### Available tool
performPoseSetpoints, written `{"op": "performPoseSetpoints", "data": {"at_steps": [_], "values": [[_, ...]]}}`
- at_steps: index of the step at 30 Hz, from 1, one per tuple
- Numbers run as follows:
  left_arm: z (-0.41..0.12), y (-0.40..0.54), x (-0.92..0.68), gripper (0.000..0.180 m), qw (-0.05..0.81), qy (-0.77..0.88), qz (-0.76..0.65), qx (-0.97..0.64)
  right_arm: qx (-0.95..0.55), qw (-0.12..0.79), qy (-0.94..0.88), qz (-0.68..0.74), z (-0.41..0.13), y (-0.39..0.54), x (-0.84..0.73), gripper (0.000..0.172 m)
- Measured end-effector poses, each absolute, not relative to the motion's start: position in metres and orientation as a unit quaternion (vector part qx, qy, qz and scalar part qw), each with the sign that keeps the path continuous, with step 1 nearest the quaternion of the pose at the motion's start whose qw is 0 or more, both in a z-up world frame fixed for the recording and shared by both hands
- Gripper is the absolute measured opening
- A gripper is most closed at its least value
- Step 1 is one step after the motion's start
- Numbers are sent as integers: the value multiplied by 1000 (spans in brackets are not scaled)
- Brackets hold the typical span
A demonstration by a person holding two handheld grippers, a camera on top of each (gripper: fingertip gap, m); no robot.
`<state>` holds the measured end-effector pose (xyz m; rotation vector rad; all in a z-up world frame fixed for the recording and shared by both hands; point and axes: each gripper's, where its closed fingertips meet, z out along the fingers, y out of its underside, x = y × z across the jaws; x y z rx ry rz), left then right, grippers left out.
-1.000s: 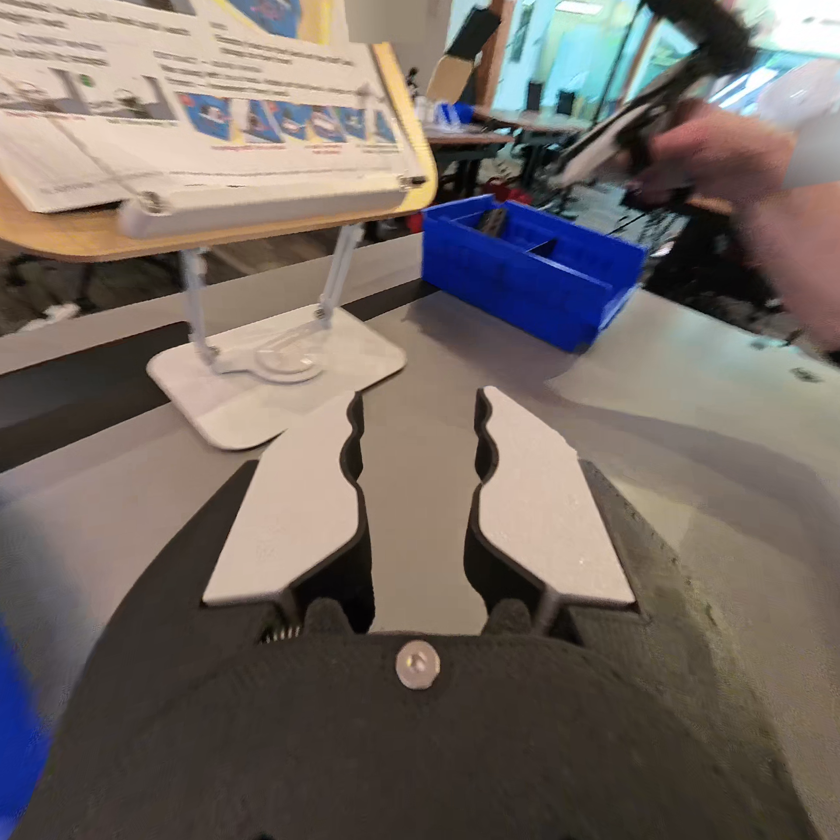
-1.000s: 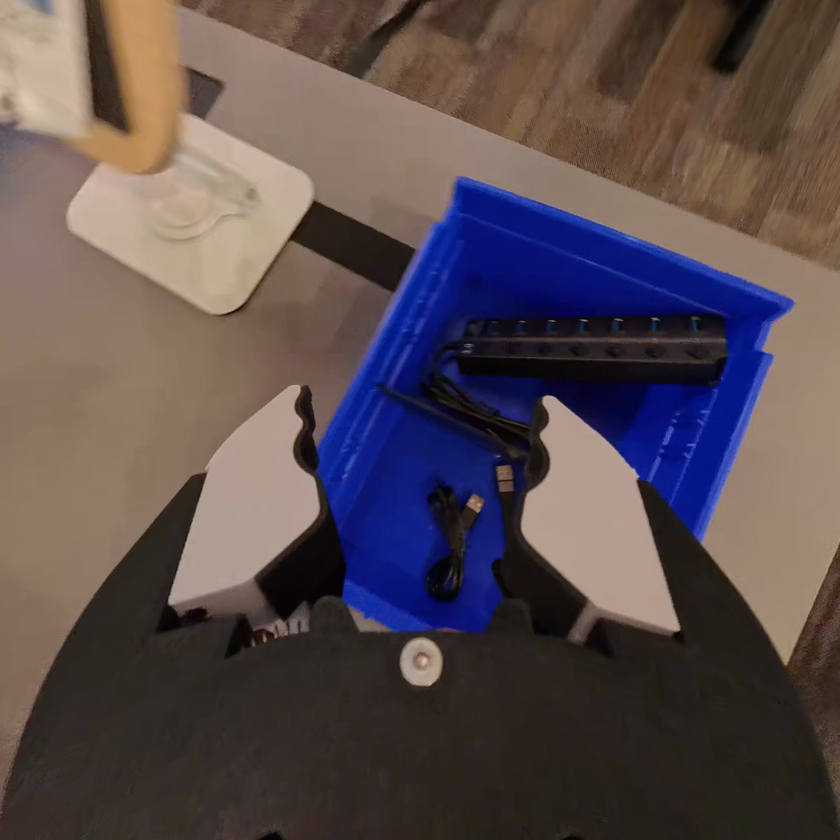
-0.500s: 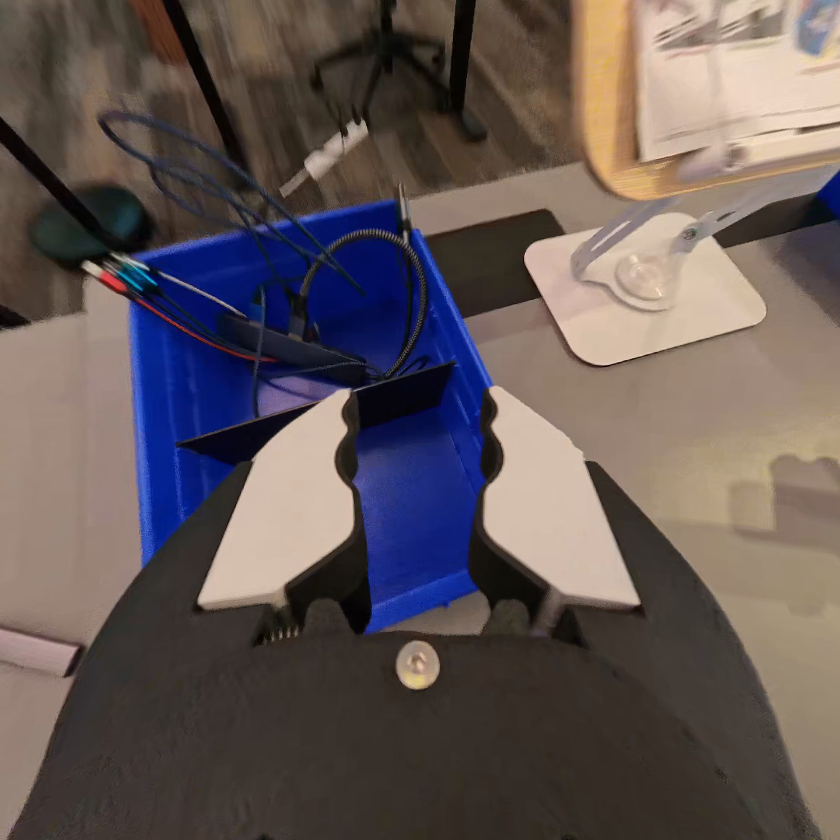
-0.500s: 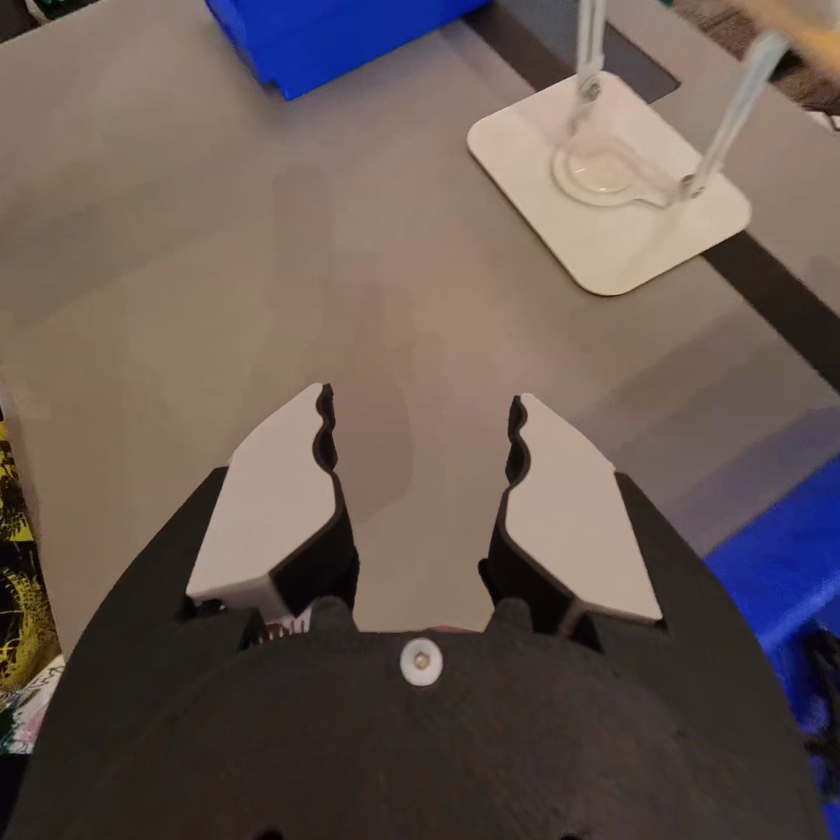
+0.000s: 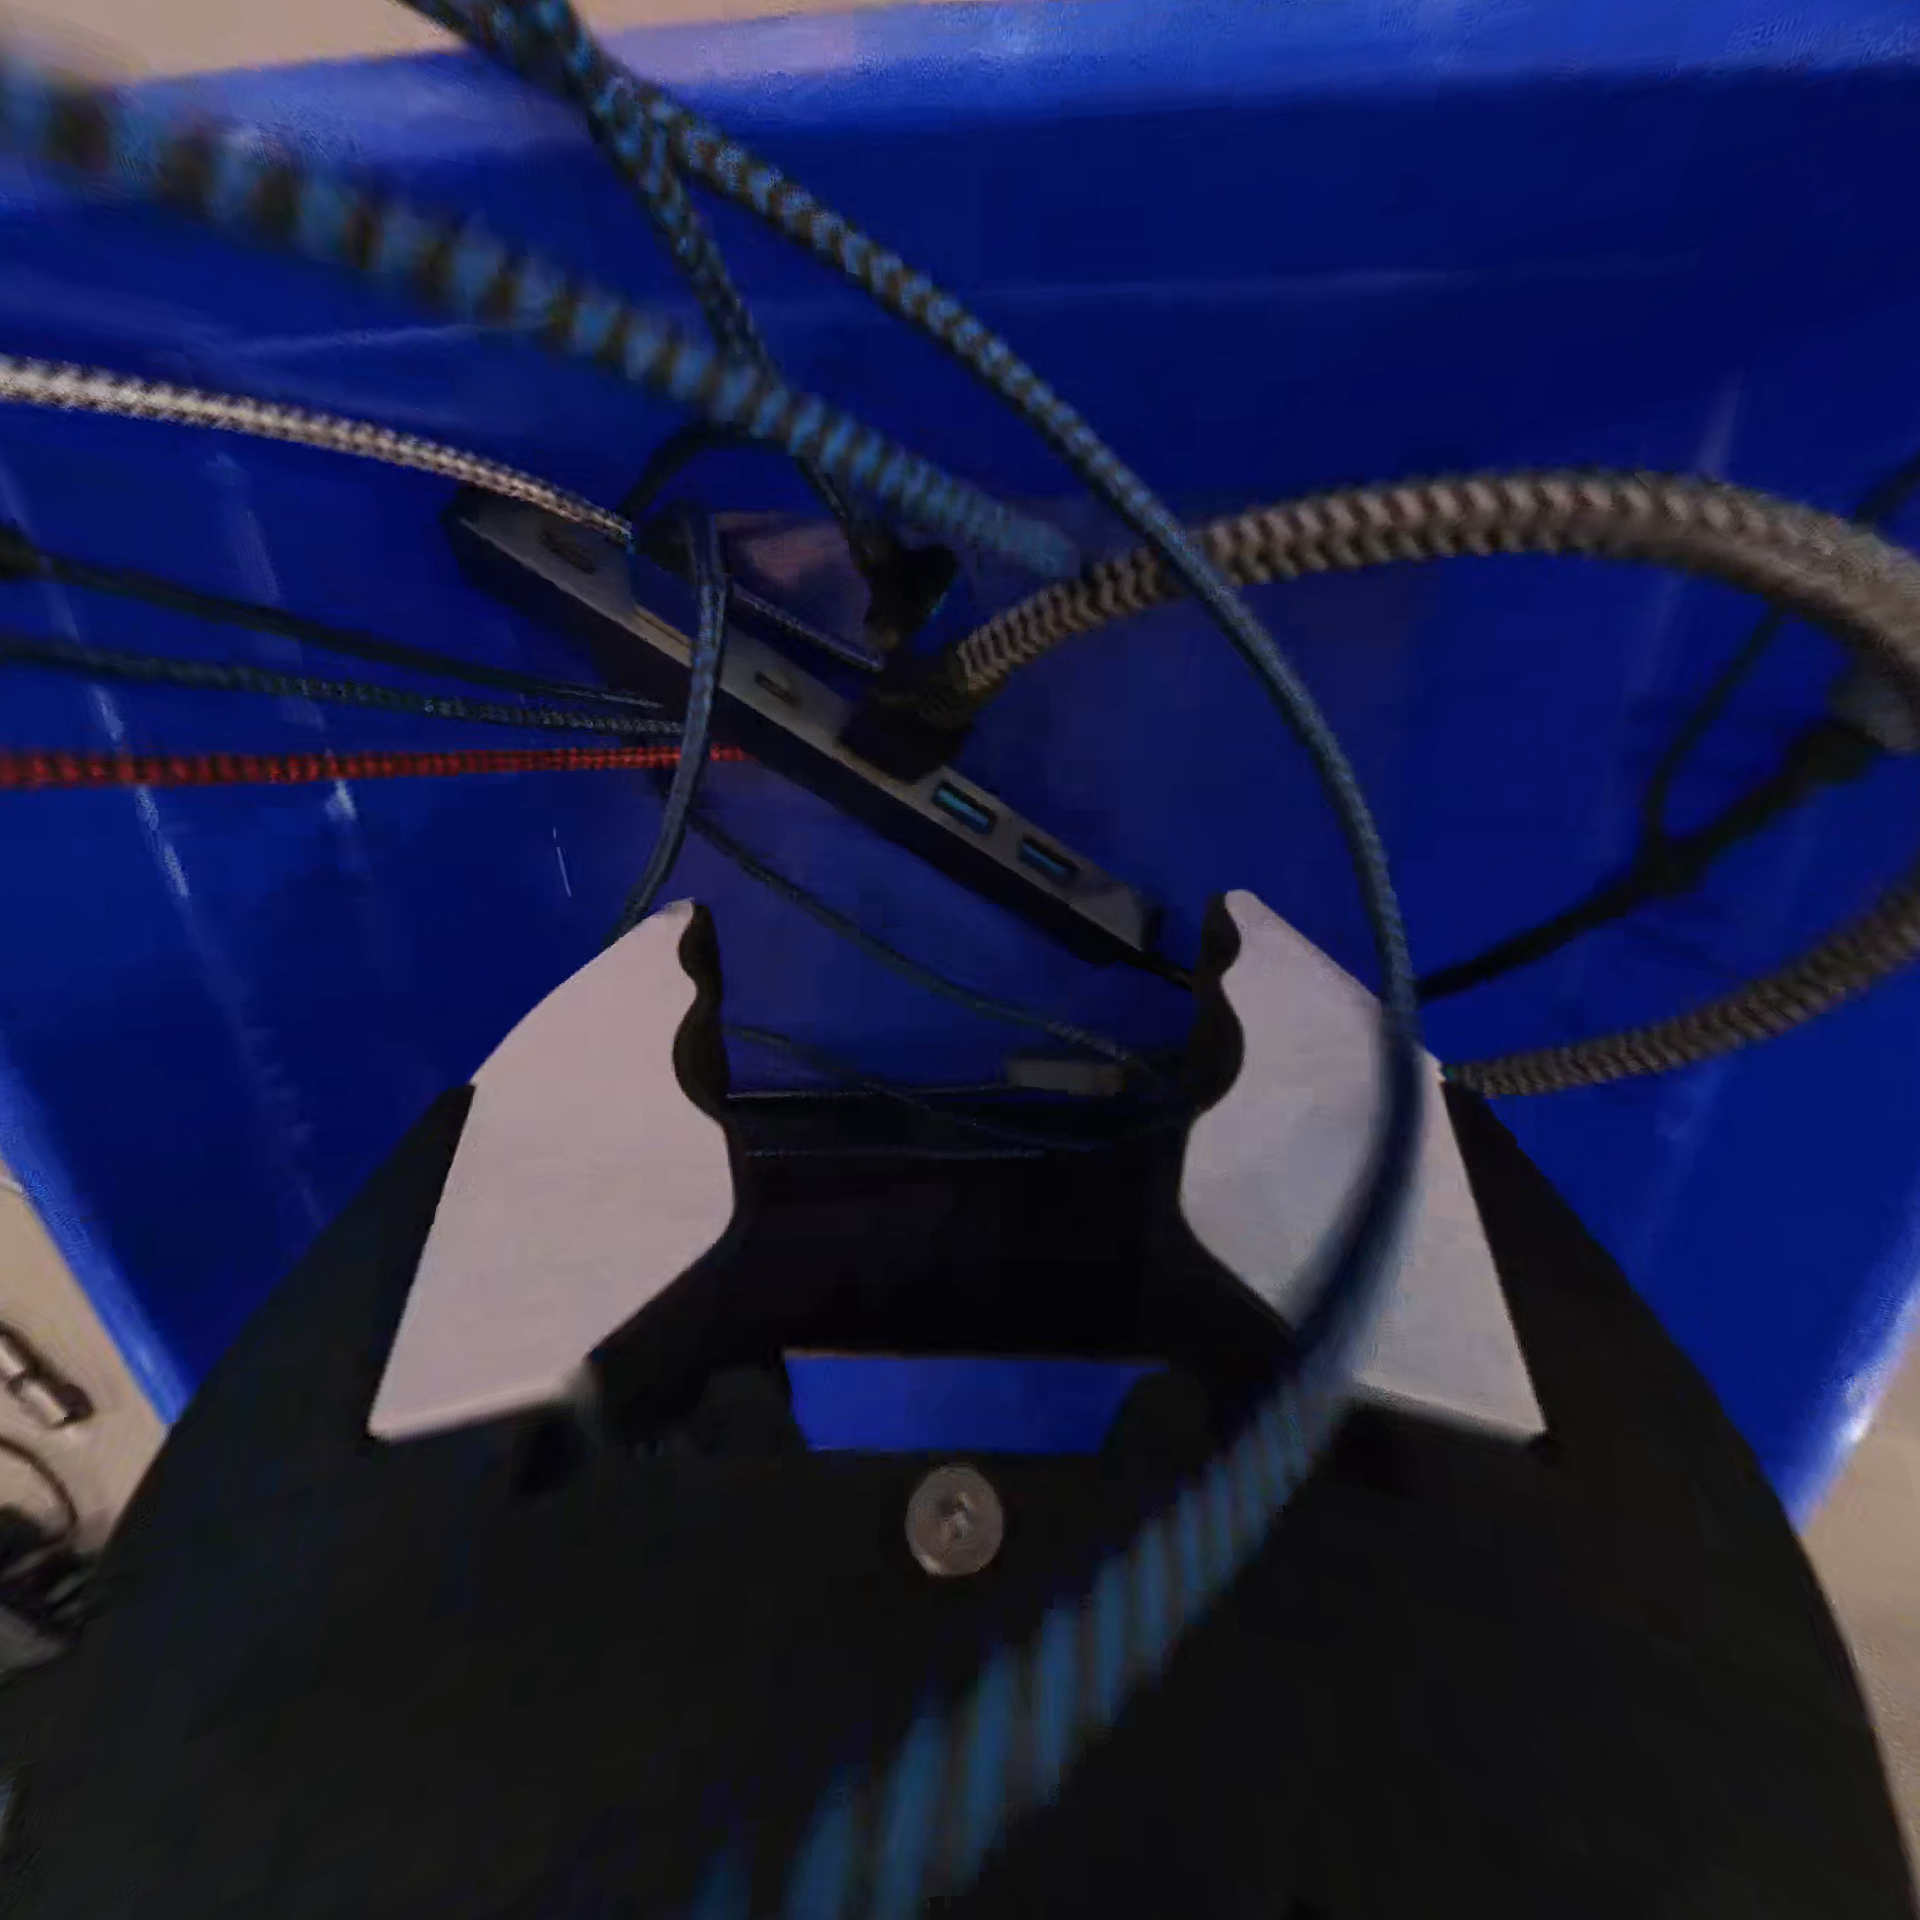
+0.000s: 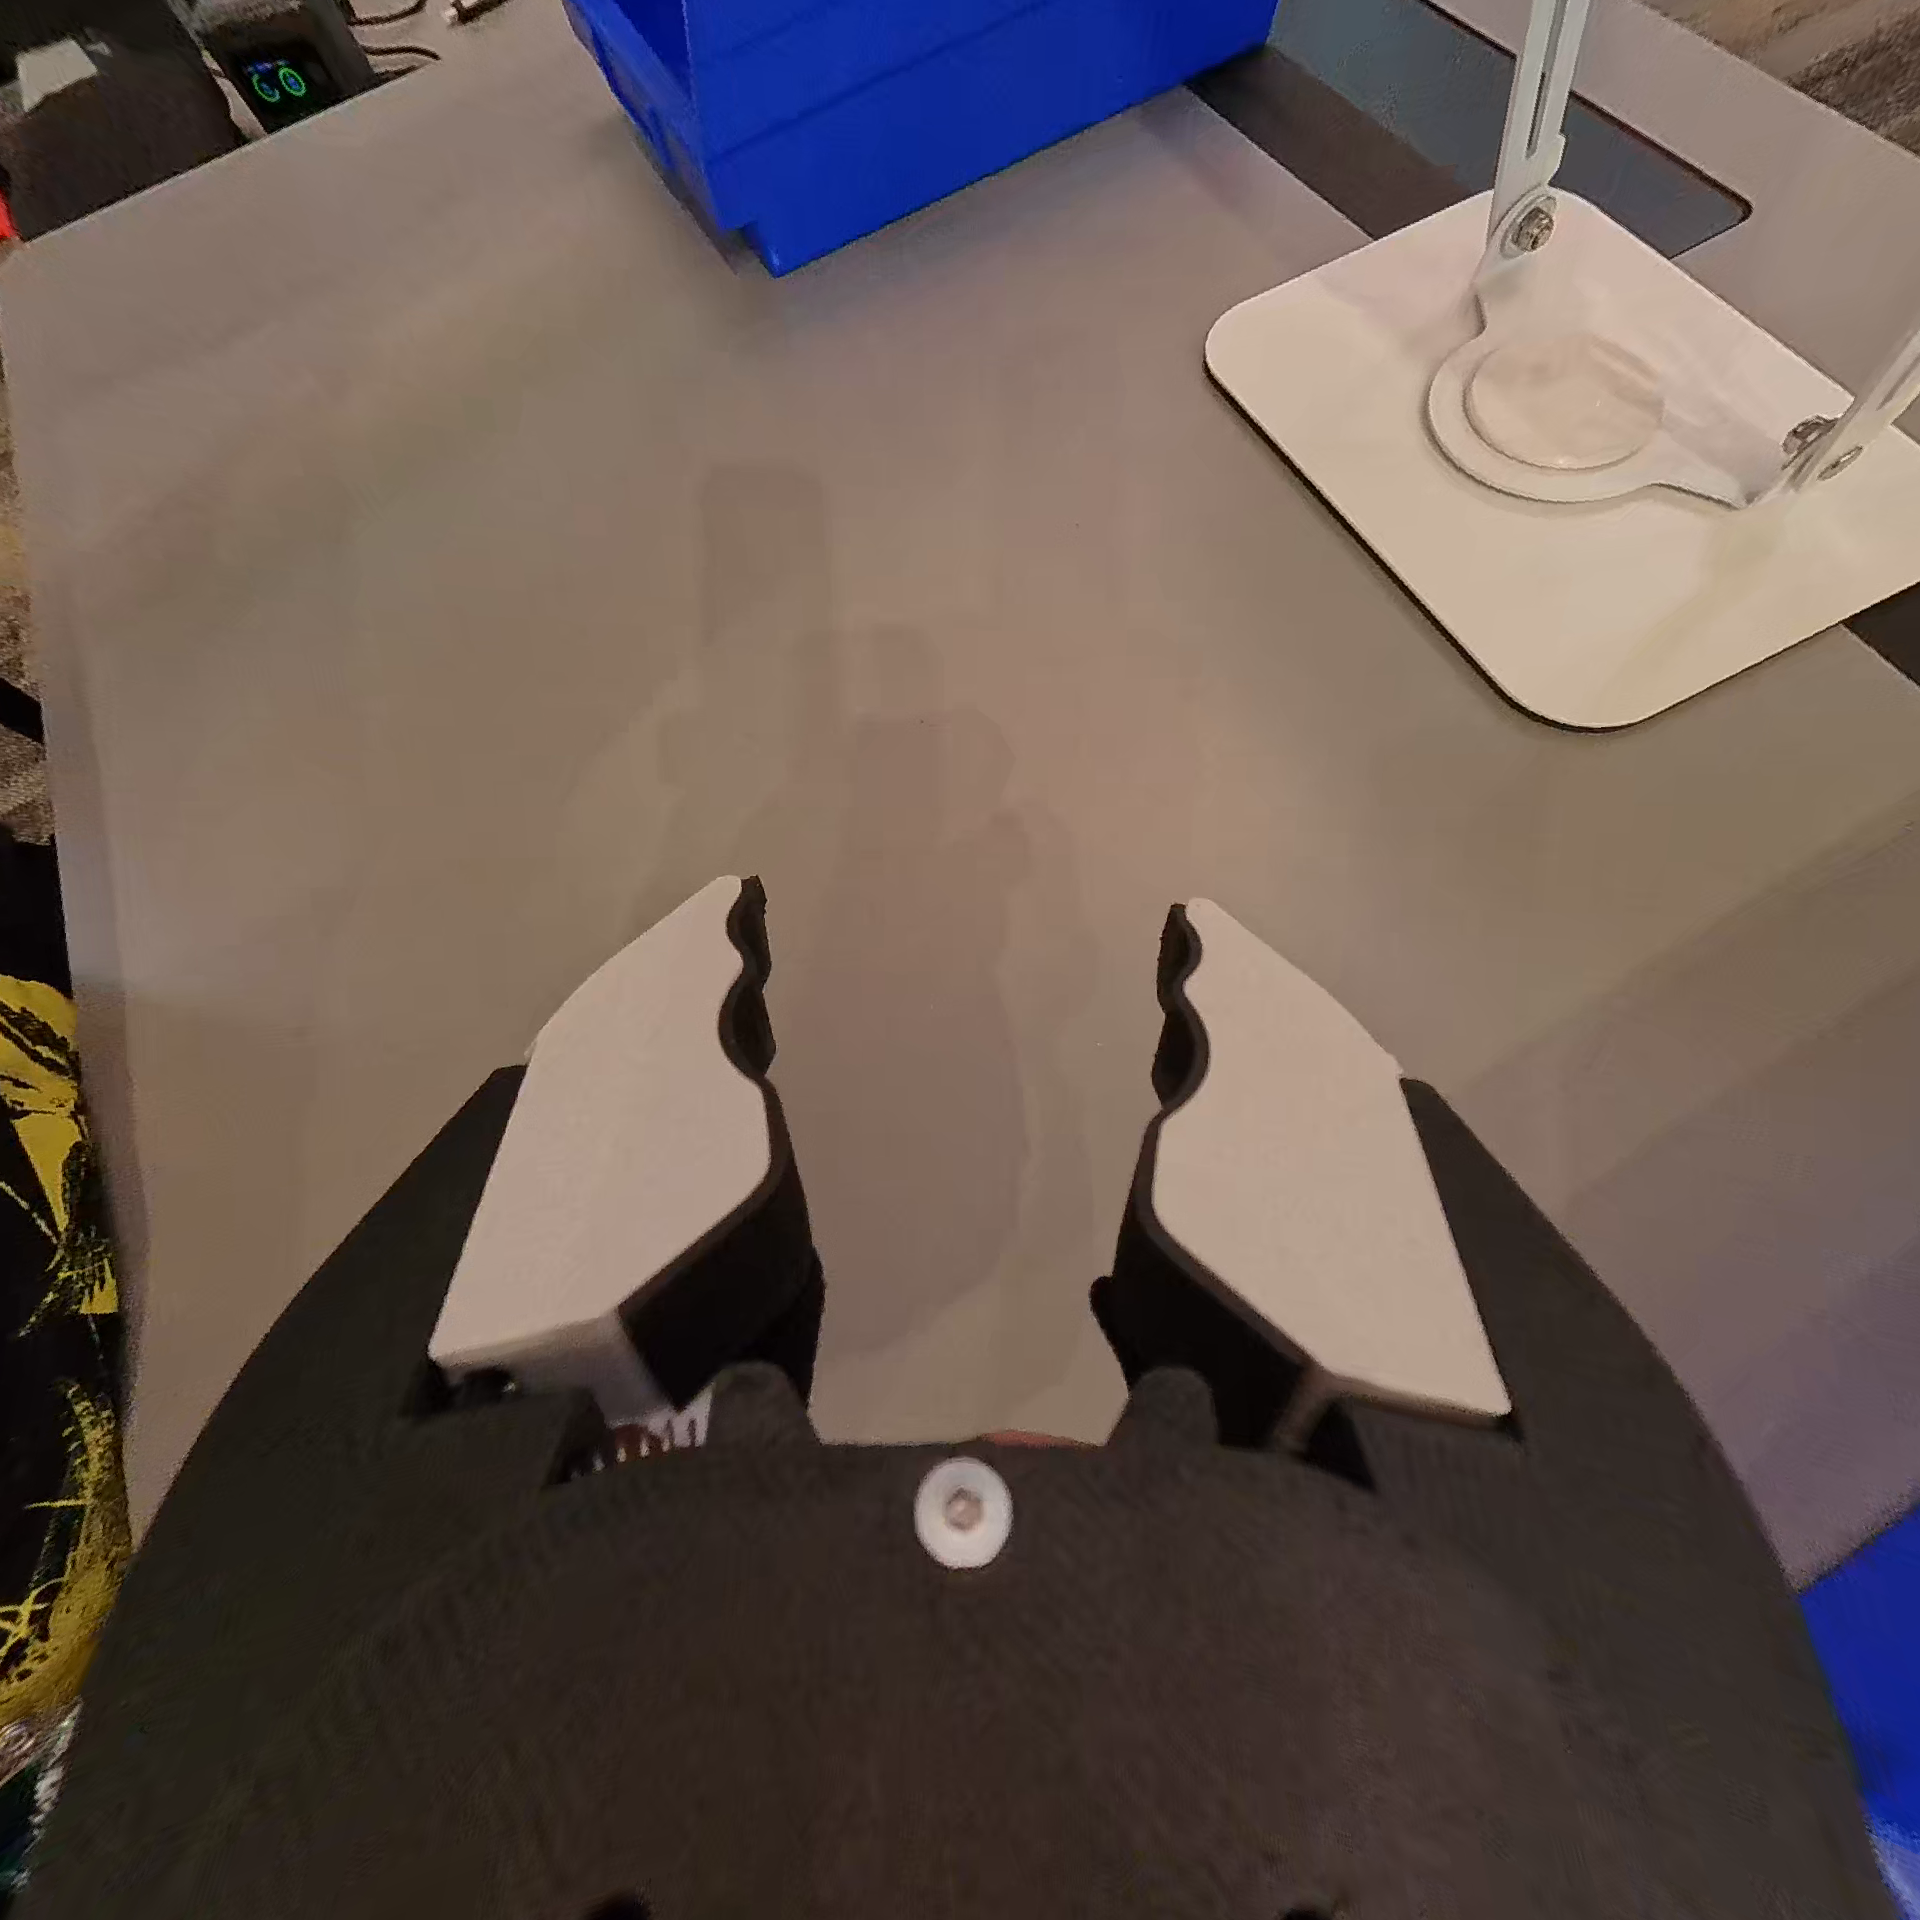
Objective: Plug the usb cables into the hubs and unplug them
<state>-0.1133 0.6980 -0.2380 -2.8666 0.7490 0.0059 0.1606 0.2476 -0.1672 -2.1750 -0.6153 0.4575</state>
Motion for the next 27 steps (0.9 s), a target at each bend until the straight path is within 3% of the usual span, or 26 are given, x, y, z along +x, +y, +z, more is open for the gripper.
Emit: {"op": "performPoseSetpoints", "data": {"at_steps": [2, 5, 7, 11, 16, 27], "values": [[-248, 702, -117, 90, 49, 242, 21, -969, -862, 405, -243, 184, -170, 249, 161, 71], [-258, 705, -112, 78, 15, 231, 20, -973, -862, 405, -241, 187, -174, 250, 160, 71], [-266, 703, -112, 53, -8, 248, 34, -968, -860, 406, -240, 192, -176, 250, 160, 71], [-267, 708, -118, 39, -1, 248, 55, -967, -861, 409, -240, 185, -180, 252, 162, 71], [-255, 716, -124, 20, 71, 244, 1, -967, -856, 414, -237, 200, -184, 253, 162, 70], [-202, 696, -122, 11, 232, 202, -158, -938, -848, 422, -242, 208, -178, 254, 156, 69]]}}
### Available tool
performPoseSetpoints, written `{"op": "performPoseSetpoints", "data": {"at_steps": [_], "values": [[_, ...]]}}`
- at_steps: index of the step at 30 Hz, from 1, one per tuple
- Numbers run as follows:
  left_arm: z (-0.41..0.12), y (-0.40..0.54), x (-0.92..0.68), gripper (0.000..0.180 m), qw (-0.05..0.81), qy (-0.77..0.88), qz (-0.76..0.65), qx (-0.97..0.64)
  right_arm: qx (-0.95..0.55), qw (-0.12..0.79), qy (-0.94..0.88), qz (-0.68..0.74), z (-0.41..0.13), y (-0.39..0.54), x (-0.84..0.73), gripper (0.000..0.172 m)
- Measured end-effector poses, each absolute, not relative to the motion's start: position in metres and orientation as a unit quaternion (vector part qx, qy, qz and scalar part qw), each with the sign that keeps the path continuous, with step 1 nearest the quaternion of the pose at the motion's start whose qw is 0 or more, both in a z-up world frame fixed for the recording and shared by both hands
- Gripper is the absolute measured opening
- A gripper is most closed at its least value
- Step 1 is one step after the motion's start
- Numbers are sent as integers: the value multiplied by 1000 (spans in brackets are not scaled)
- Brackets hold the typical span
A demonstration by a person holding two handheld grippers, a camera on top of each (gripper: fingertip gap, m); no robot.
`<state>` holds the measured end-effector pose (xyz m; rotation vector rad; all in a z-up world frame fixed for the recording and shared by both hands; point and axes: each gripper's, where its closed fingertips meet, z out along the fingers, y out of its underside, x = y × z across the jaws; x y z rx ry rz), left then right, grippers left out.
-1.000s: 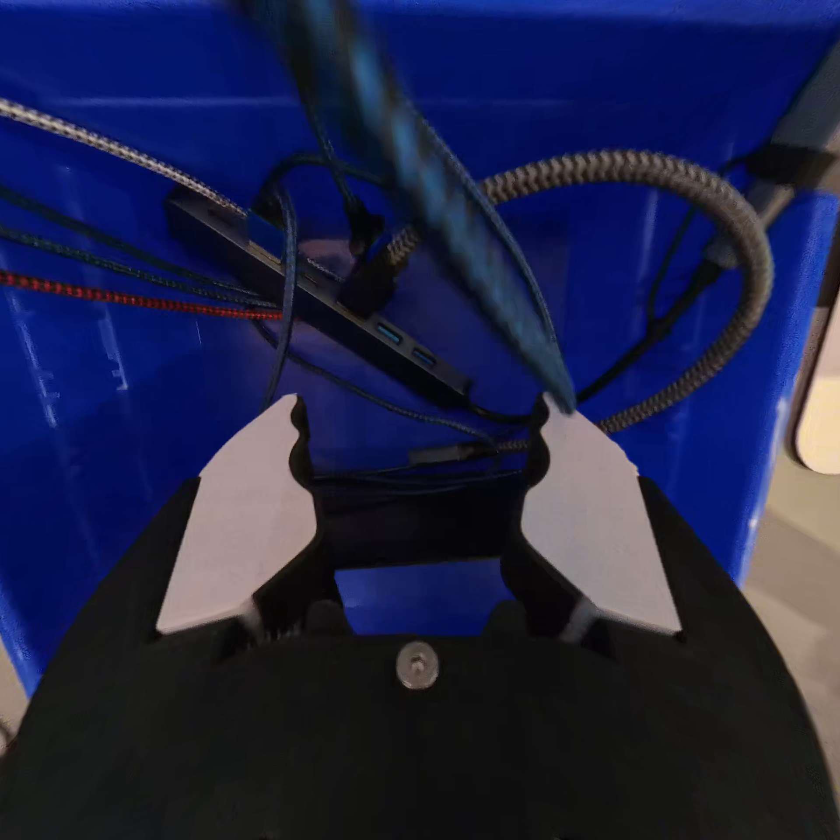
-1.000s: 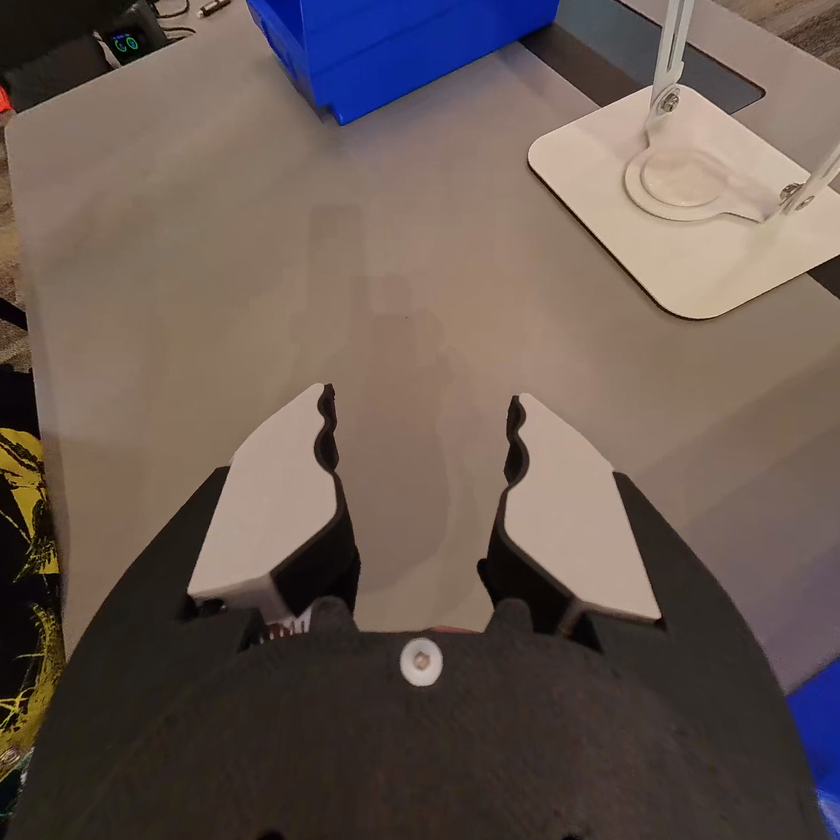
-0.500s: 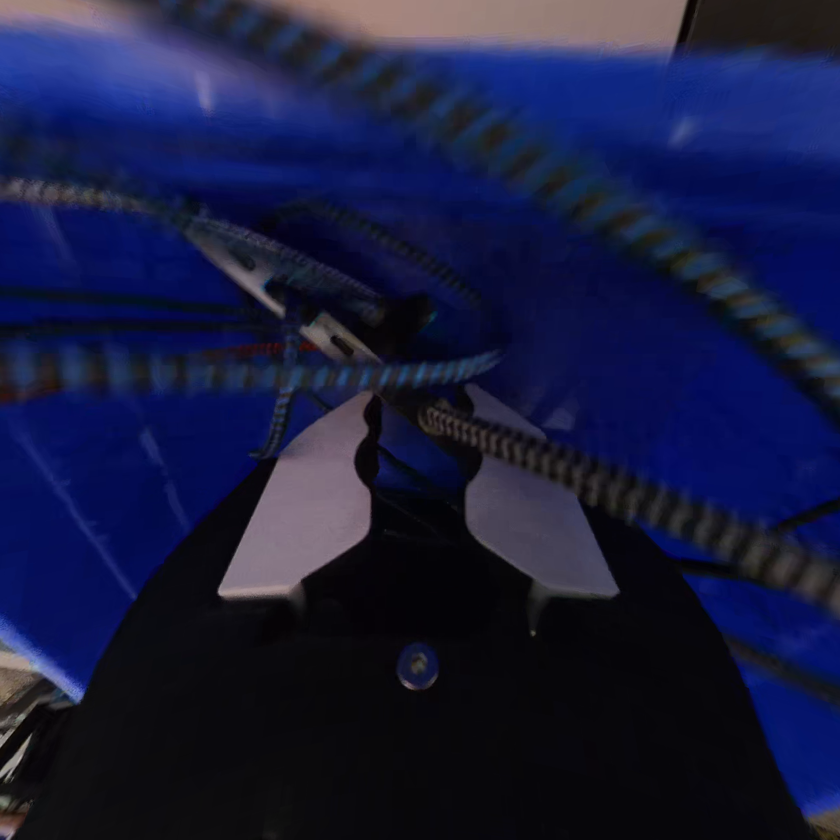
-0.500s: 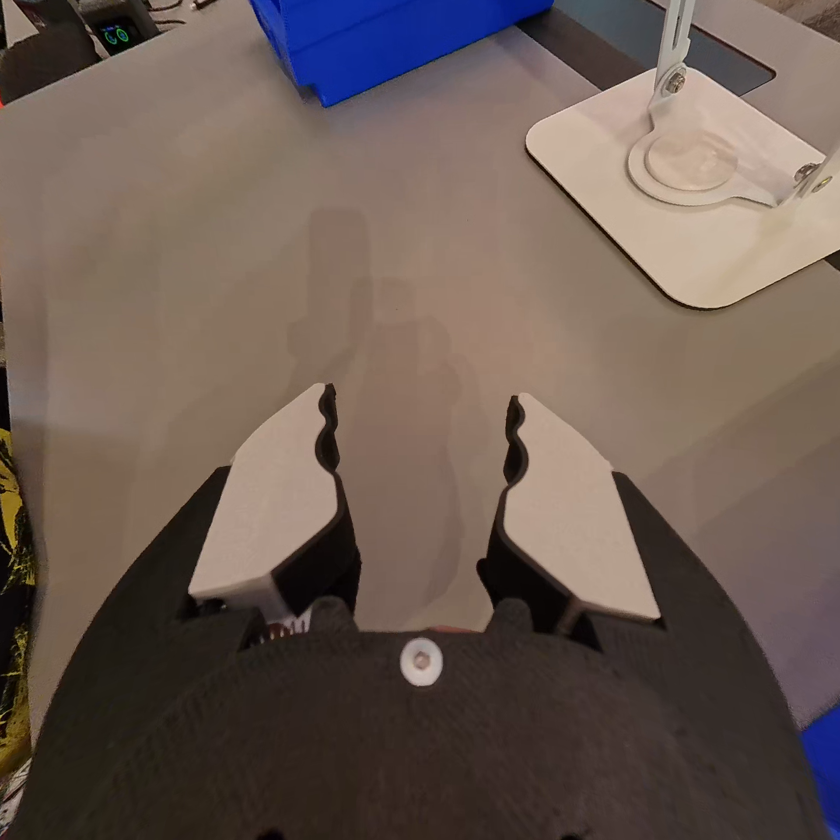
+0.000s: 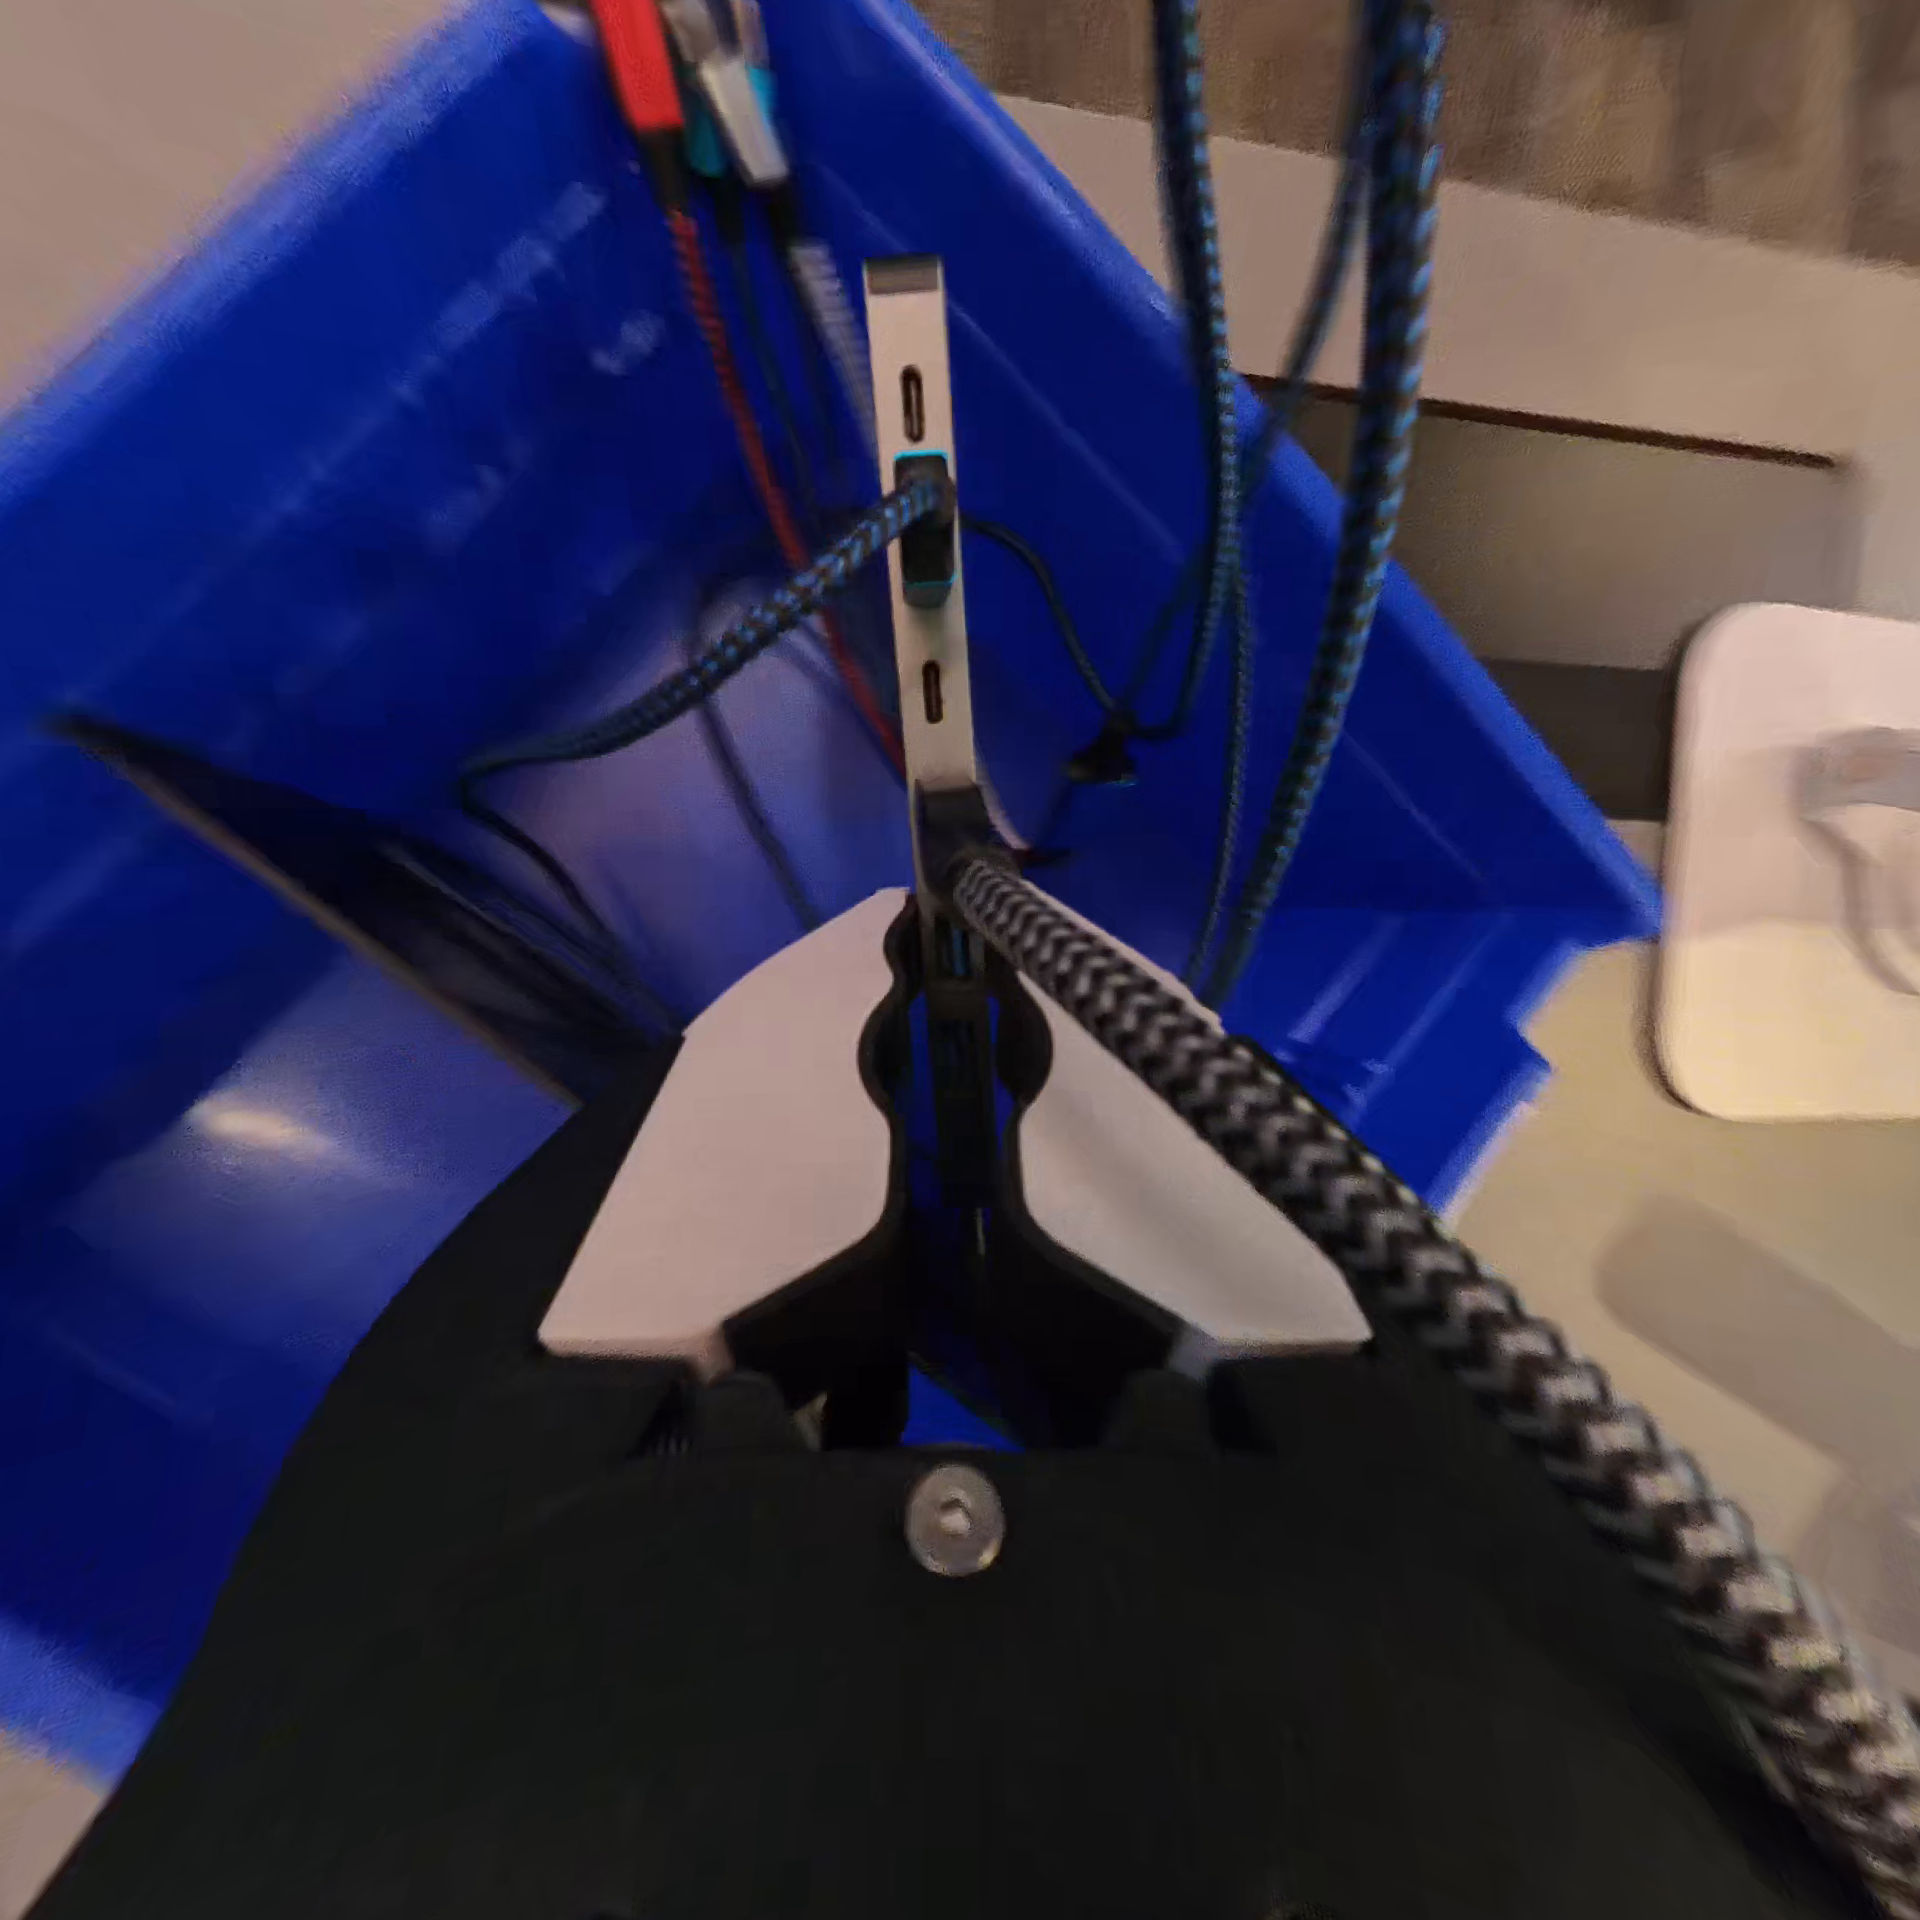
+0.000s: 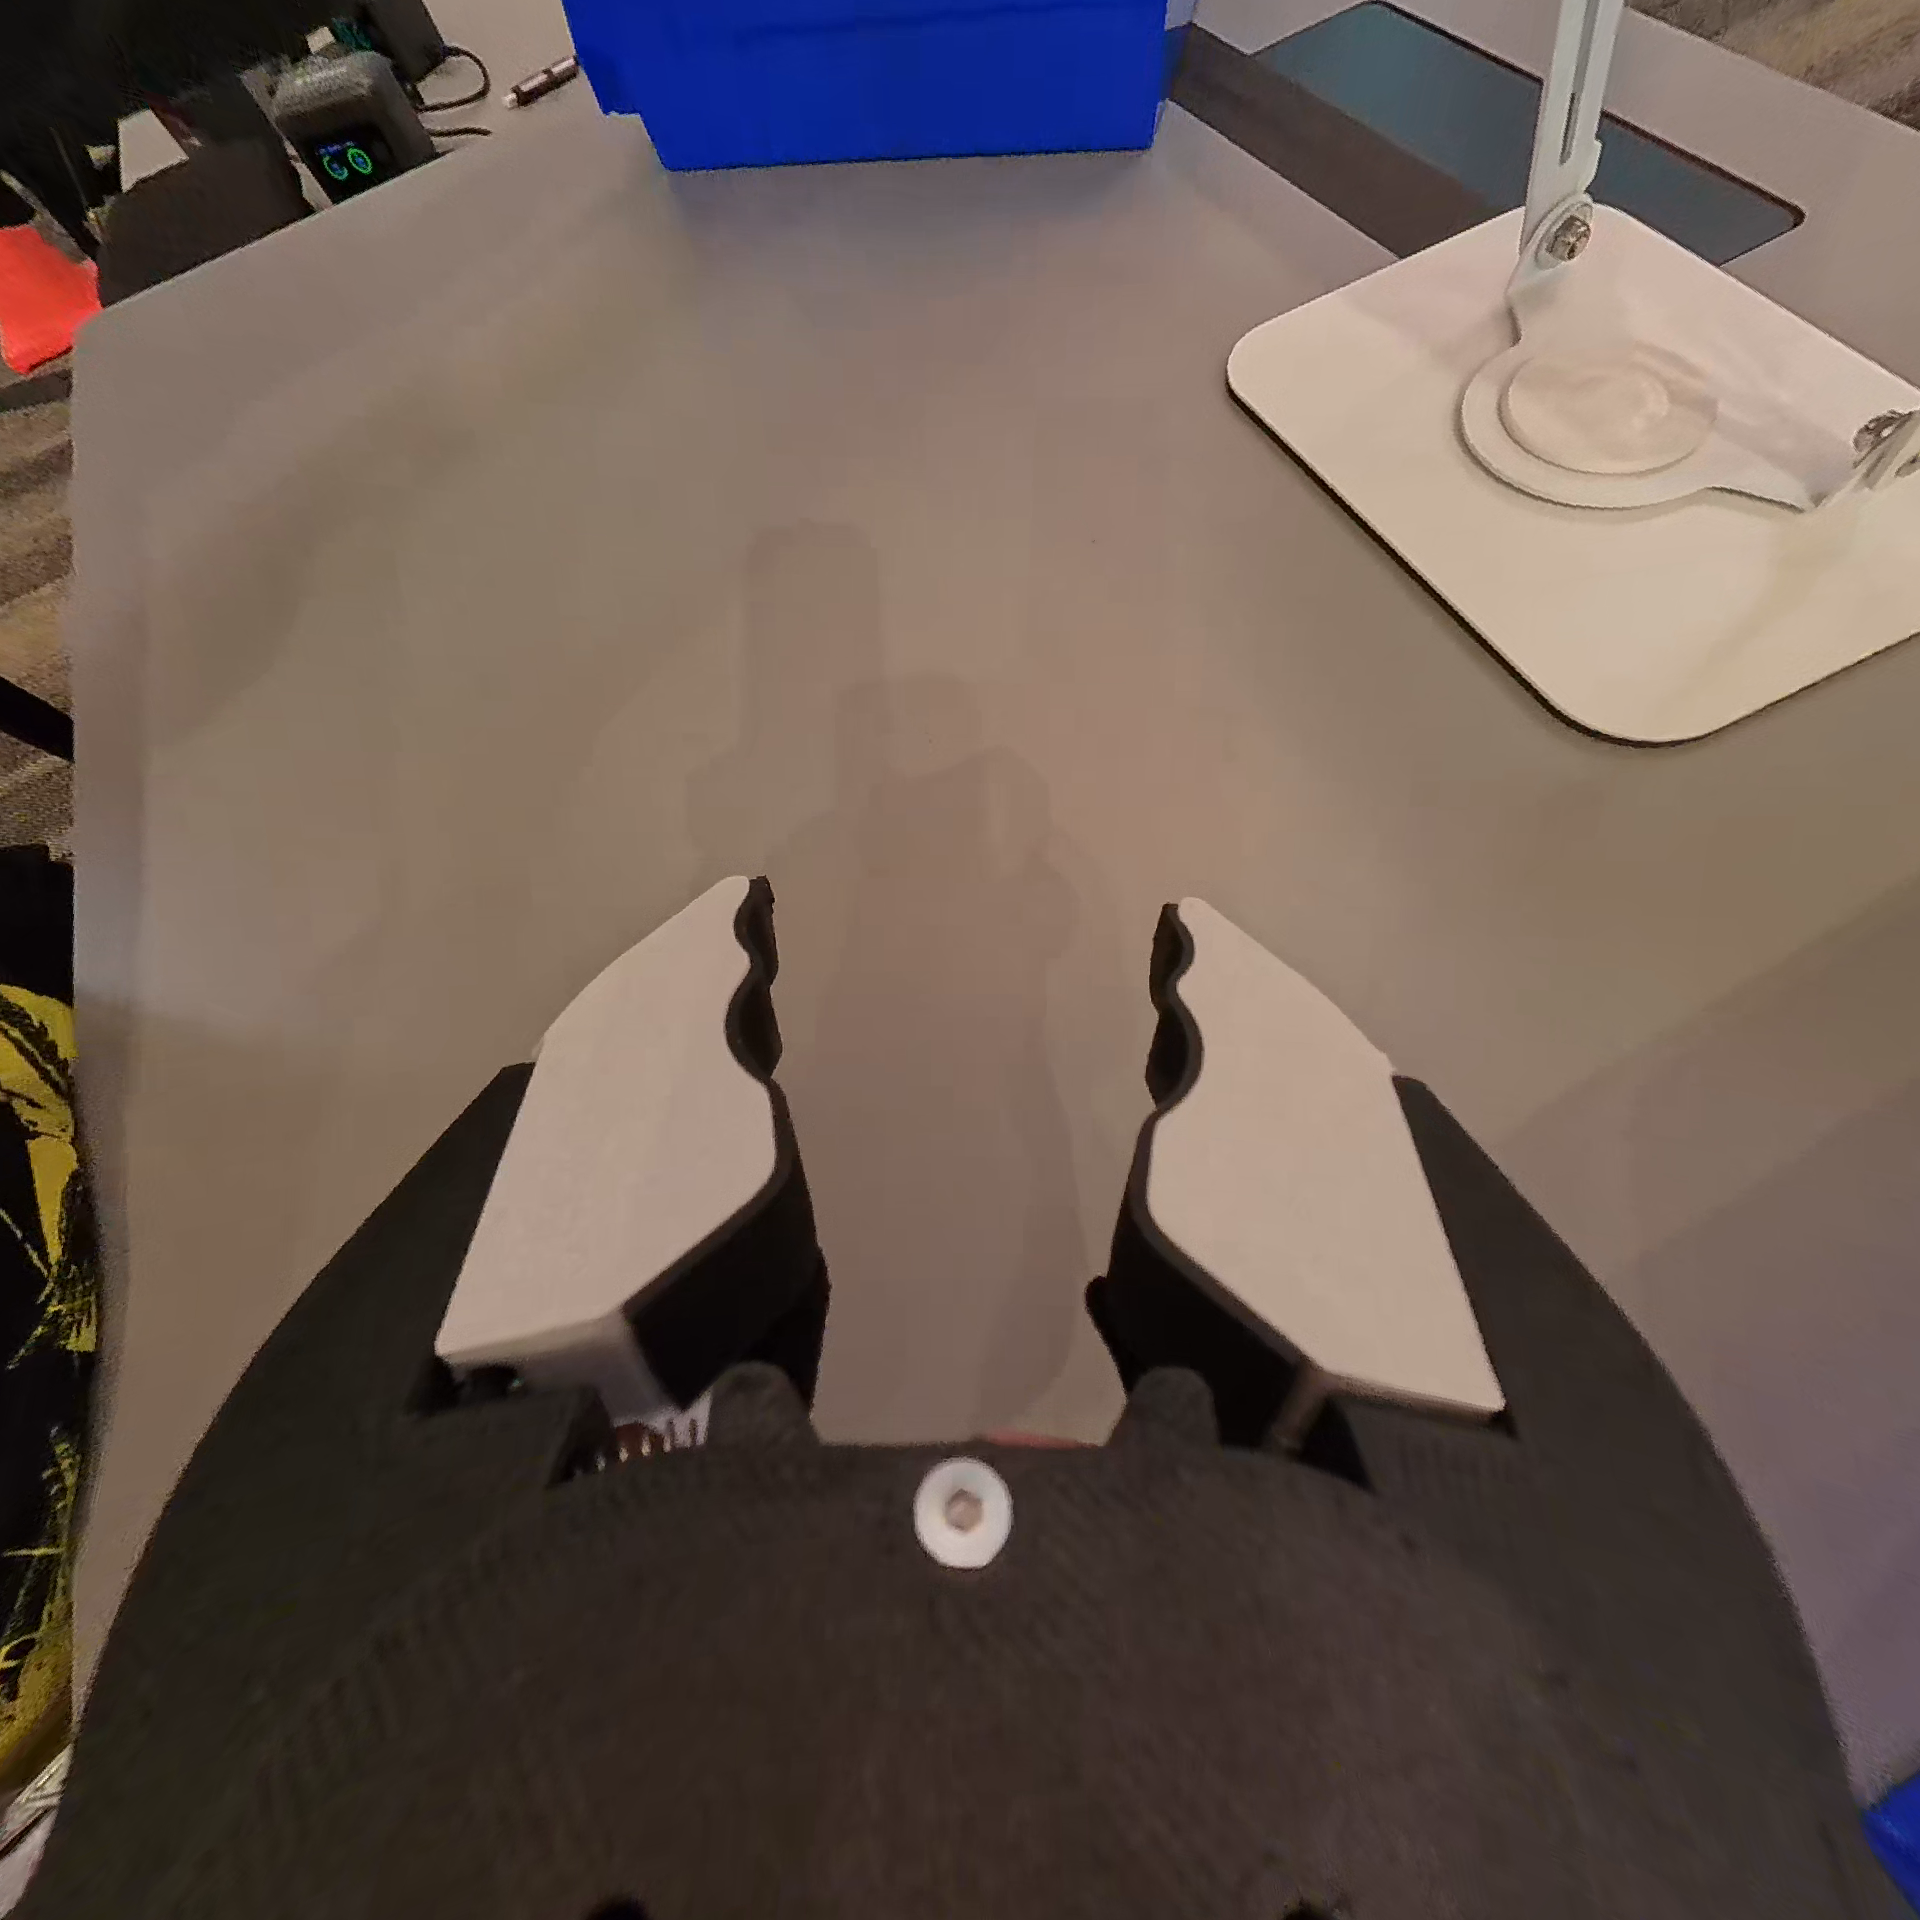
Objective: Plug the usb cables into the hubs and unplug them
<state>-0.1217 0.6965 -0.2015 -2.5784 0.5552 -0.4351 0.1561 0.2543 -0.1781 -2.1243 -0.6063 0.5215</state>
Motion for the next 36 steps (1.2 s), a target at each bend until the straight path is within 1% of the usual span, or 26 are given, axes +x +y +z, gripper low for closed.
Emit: {"op": "performPoseSetpoints", "data": {"at_steps": [2, 3, 4, 8, 12, 15, 19, 22, 25, 30, 33, 36], "values": [[-203, 688, -119, 11, 226, 194, -171, -939, -847, 423, -246, 209, -176, 255, 152, 69], [-197, 687, -116, 6, 239, 188, -181, -935, -846, 423, -249, 208, -176, 255, 151, 69], [-189, 688, -113, 11, 254, 179, -197, -930, -845, 424, -252, 206, -174, 255, 149, 69], [-150, 681, -103, 9, 318, 180, -221, -904, -839, 433, -261, 201, -167, 252, 146, 69], [-110, 657, -76, 10, 350, 185, -279, -875, -835, 437, -262, 206, -162, 251, 145, 69], [-94, 640, -52, 9, 358, 203, -295, -862, -830, 443, -269, 206, -156, 253, 141, 69], [-51, 633, -42, 9, 412, 238, -265, -839, -821, 457, -272, 209, -144, 253, 133, 69], [-4, 622, -39, 9, 459, 271, -249, -809, -811, 468, -274, 218, -135, 253, 126, 72], [56, 602, -35, 9, 500, 303, -247, -773, -806, 470, -283, 219, -128, 255, 120, 73], [175, 563, -38, 9, 567, 341, -247, -708, -790, 474, -320, 222, -114, 260, 95, 73], [249, 533, -48, 10, 604, 360, -242, -669, -786, 460, -353, 215, -116, 260, 76, 75], [310, 509, -55, 10, 626, 375, -235, -643, -782, 447, -378, 215, -120, 258, 57, 76]]}}
